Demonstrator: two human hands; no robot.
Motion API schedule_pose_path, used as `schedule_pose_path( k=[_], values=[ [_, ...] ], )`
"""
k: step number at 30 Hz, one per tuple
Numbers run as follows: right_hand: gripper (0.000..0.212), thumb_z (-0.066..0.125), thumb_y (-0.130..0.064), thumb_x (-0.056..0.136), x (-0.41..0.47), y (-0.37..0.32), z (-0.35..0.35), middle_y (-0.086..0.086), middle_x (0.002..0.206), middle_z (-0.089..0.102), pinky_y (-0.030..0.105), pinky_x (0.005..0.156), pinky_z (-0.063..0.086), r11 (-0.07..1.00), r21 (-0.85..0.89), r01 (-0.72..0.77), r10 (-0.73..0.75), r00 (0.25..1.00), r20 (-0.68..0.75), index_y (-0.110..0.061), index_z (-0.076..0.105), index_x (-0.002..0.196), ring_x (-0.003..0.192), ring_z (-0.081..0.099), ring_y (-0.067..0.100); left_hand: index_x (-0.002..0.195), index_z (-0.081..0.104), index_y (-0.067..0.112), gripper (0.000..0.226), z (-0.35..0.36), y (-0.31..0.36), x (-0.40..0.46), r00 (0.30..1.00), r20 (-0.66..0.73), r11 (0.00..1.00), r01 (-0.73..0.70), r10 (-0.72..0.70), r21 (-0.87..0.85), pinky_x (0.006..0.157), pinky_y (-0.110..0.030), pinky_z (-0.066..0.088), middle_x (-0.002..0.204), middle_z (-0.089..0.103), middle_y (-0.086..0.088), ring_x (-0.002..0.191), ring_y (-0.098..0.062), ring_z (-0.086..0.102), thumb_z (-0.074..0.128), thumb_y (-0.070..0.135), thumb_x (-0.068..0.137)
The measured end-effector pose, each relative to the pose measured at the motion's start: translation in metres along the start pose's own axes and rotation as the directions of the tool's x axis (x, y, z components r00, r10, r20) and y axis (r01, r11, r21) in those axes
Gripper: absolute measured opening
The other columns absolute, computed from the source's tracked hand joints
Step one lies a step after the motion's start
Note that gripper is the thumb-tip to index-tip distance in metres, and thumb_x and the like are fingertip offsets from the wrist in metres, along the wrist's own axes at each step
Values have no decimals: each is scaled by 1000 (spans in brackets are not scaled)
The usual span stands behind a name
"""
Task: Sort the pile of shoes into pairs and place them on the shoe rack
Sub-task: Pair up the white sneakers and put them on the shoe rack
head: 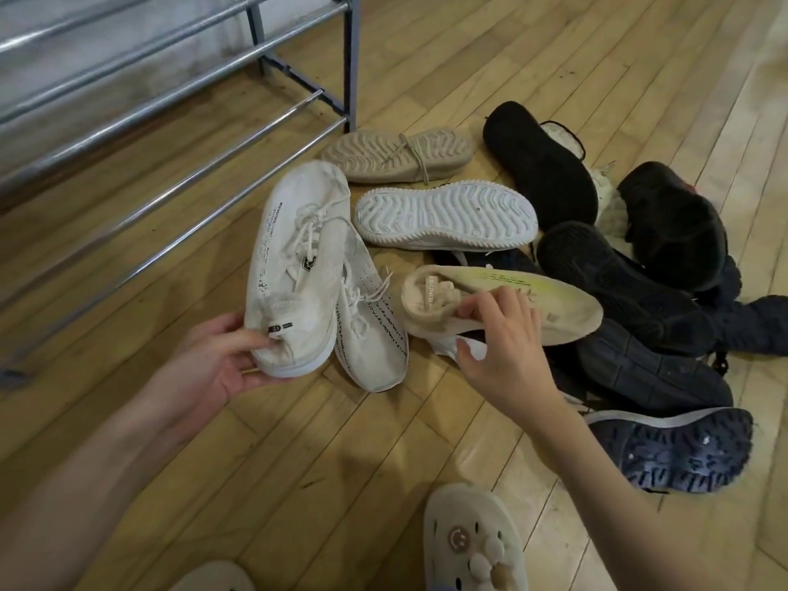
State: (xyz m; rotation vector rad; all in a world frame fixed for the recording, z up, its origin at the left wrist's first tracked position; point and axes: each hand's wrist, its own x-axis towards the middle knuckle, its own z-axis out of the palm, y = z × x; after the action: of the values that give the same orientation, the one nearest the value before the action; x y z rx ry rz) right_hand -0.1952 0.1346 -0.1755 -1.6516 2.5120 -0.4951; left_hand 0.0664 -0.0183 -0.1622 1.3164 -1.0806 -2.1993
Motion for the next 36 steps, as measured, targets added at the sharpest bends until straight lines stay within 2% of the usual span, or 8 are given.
schedule_pose_path(
  k=[4, 11, 16, 22, 26, 29, 32, 36],
  values=[
    [64, 71, -11, 75, 10, 6, -1, 4, 140, 40, 43, 100, 30, 998, -59, -32, 34, 999, 27, -25, 49, 134, 125, 37, 29, 113, 61, -2, 50, 0, 0, -2, 1000, 2, 1000, 2, -2, 12, 64, -37, 60, 105, 72, -18, 85, -26, 72, 64, 0, 64],
    [15, 65, -1, 86, 59, 13, -20, 8, 87, 60, 40, 58, 46, 955, -15, 295, -293, 941, -172, -4, 70, 99, 79, 51, 28, 115, 60, -1, 53, -3, 0, -2, 1000, 1, 1000, 3, -3, -10, 69, -40, 60, 109, 71, -19, 90, -28, 72, 66, 5, 63],
    [17, 60, -4, 89, 125, 13, -24, 11, 93, 61, 38, 66, 42, 962, -67, 264, -272, 913, -305, -6, 73, 100, 85, 51, 31, 120, 57, 0, 49, 1, 2, -4, 1000, -1, 1000, -1, 1, -19, 63, -37, 60, 107, 71, -17, 85, -27, 72, 62, -2, 72],
    [32, 52, 2, 87, 140, 18, -7, 17, 107, 62, 45, 86, 45, 990, -35, 139, -142, 982, -128, -4, 68, 114, 101, 56, 37, 120, 58, 0, 55, -1, -1, -10, 1000, 2, 1000, -8, 8, -28, 59, -33, 58, 105, 72, -17, 81, -25, 72, 60, 7, 65],
    [37, 56, -1, 81, 100, 7, 5, 19, 118, 52, 35, 92, 42, 962, -83, 262, -274, 936, -223, -3, 59, 117, 109, 49, 30, 119, 58, 1, 54, -5, -4, -11, 1000, -10, 1000, -3, 3, -27, 58, -32, 57, 107, 71, -19, 79, -25, 72, 60, 6, 65],
    [43, 63, -19, 82, 88, 4, 11, 15, 119, 51, 43, 92, 46, 930, -48, 364, -358, 928, 101, -7, 59, 123, 110, 49, 32, 119, 58, 1, 54, -6, -6, -10, 1000, -17, 1000, 6, -6, -29, 59, -33, 57, 106, 72, -18, 79, -26, 72, 60, 6, 65],
    [76, 68, -44, 79, 83, 2, 15, 12, 138, 42, 44, 110, 31, 931, -191, 312, -149, 800, 582, -20, 37, 144, 132, 35, 32, 120, 58, 0, 54, -5, -7, -10, 1000, -12, 999, 12, -12, -43, 62, -36, 58, 110, 70, -21, 82, -28, 72, 60, 5, 65],
    [88, 75, -43, 72, 89, -3, 12, 7, 126, 49, 39, 102, 33, 928, -214, 305, -91, 741, 665, -25, 31, 145, 120, 47, 29, 118, 59, 2, 54, -5, -8, -10, 1000, -11, 999, 11, -12, -39, 66, -39, 59, 111, 69, -21, 86, -30, 71, 60, 5, 65]
  ],
)
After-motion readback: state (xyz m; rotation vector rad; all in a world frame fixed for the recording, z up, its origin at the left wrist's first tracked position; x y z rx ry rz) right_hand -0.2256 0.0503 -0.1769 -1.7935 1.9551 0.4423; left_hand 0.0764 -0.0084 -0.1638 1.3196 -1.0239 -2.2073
